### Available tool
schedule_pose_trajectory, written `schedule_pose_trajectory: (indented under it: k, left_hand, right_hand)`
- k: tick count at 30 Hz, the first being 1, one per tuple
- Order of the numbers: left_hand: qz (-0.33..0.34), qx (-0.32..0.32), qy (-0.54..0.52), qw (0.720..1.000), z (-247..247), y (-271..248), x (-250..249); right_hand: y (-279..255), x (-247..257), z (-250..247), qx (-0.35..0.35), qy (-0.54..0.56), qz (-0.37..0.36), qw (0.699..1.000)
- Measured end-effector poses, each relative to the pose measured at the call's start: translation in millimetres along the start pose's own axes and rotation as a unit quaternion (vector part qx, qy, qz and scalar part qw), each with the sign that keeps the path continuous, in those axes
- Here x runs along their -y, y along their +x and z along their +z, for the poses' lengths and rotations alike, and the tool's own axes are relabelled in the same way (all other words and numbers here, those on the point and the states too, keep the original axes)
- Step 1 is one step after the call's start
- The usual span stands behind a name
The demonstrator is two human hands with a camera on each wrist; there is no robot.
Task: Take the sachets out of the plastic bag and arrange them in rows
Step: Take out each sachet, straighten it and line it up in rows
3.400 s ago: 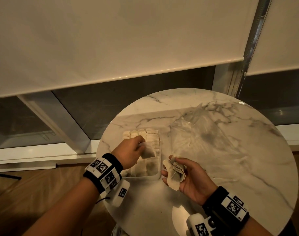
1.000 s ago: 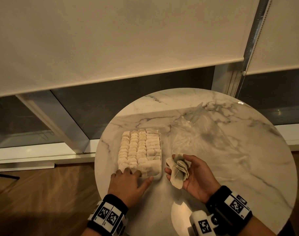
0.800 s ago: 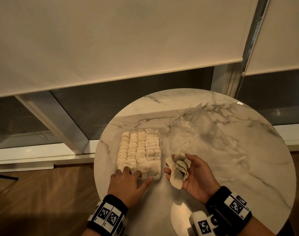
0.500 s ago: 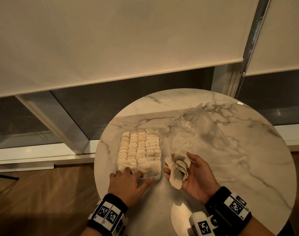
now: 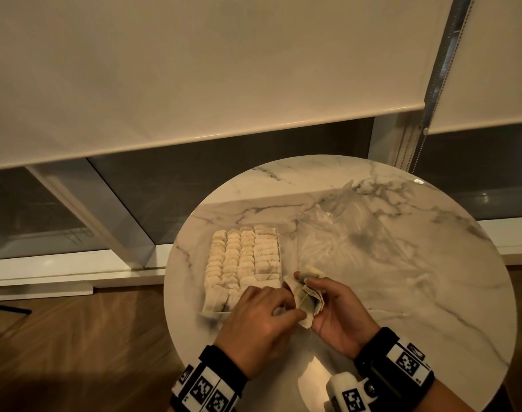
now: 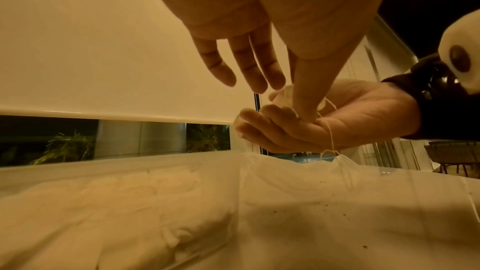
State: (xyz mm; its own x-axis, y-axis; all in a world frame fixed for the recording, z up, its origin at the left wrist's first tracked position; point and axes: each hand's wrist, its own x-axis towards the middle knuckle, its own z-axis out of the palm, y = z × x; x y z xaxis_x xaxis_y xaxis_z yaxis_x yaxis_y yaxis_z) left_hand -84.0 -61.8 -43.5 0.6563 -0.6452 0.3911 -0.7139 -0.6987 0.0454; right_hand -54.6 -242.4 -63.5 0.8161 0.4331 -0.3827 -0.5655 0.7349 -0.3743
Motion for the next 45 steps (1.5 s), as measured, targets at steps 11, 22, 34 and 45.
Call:
schedule_pose_trajectory:
  k: [11, 22, 34, 45]
  left_hand:
    - [-0.071, -0.03, -0.159, 0.984, -3, 5, 8]
    - [-0.347, -0.074, -0.26, 0.898, -23, -3, 74]
    - [-0.405, 0.043, -0.243, 0.88, -13, -12, 109]
    - [-0.346, 0.297, -0.162, 0.875, 3, -4, 115]
  right_hand:
    - [4, -5, -8, 0.003, -0.039, -0.039, 0.998]
    - [6, -4, -11, -0.046, -0.02, -0.026, 0.998]
    - [9, -1, -13, -0.061, -0.01, -0.033, 0.998]
    - [8, -1, -16, -0.066, -0.013, -0.029, 0.997]
